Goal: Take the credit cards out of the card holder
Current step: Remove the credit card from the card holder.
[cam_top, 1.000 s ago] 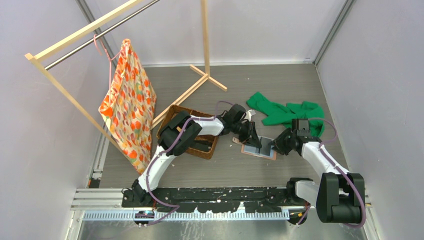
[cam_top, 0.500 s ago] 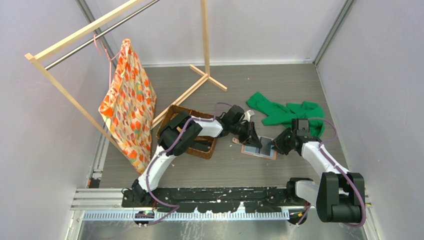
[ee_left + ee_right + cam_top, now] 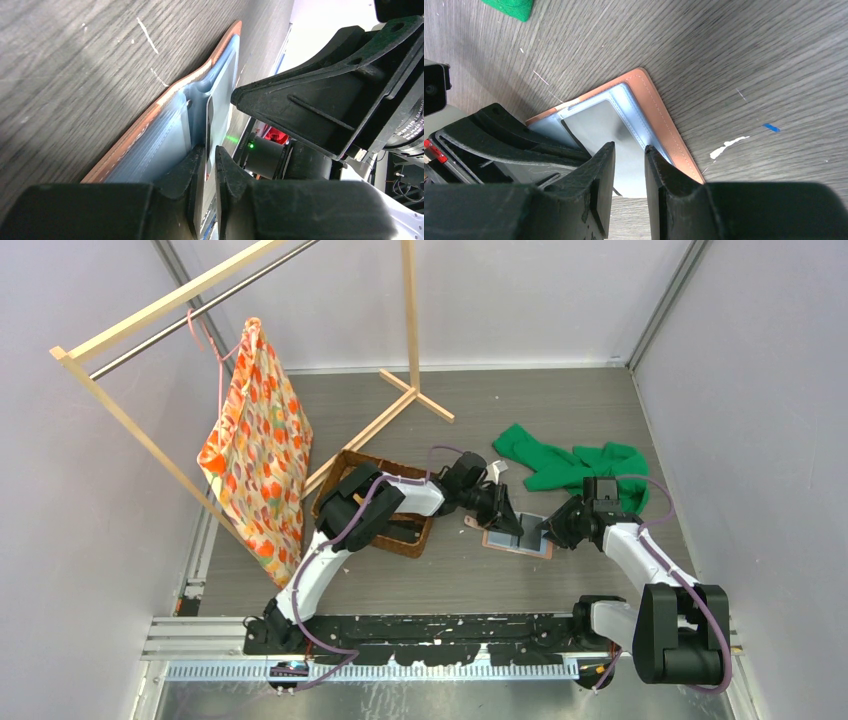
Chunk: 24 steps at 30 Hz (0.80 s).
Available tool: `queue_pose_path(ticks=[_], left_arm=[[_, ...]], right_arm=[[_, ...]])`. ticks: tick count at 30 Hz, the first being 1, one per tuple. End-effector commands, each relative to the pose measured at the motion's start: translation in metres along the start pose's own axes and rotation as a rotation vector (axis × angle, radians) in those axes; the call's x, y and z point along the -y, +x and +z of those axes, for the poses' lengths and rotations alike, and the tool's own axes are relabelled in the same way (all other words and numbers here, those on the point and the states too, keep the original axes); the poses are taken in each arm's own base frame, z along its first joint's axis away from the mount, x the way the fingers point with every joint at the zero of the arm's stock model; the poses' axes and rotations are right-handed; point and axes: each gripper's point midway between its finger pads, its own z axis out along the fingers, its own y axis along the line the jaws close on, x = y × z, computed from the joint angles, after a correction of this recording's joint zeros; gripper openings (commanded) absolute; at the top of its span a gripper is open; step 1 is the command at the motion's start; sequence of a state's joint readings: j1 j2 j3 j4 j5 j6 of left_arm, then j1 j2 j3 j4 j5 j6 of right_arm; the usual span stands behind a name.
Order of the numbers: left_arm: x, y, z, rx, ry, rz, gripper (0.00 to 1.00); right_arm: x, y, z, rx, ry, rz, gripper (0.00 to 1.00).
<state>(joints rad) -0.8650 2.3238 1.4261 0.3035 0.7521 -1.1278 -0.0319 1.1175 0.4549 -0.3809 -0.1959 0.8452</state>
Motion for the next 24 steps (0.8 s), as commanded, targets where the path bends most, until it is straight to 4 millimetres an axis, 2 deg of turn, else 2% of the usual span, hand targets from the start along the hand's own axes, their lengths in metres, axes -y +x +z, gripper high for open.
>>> queue_pose_path(ticks=[1,14,22,24], left_arm=[[0.0107,-0.0102,-0.0091,0.048,0.015,0.024,0.15],[0.0160,-0.0145,-0.0128,0.071,0.017,0.035,0.18],[0.0166,-0.0153,-0.0113,0.068,0.026,0.033,0.01],[0.0170,-0.0156,-0.0105,0.065,0.029,0.034,0.01]], right_arm=[[0.0015,-0.0025,0.0019,0.014,0.018,-0.005,0.34],[0.0017,-0.0020,0.0013,0.013,0.017,-0.006,0.34],[0.0023,-0.0020,0.0011,0.016,0.019,-0.006,0.34],[0.0021,-0.0035,-0.0008,0.023,0.021,-0.006,0.34]])
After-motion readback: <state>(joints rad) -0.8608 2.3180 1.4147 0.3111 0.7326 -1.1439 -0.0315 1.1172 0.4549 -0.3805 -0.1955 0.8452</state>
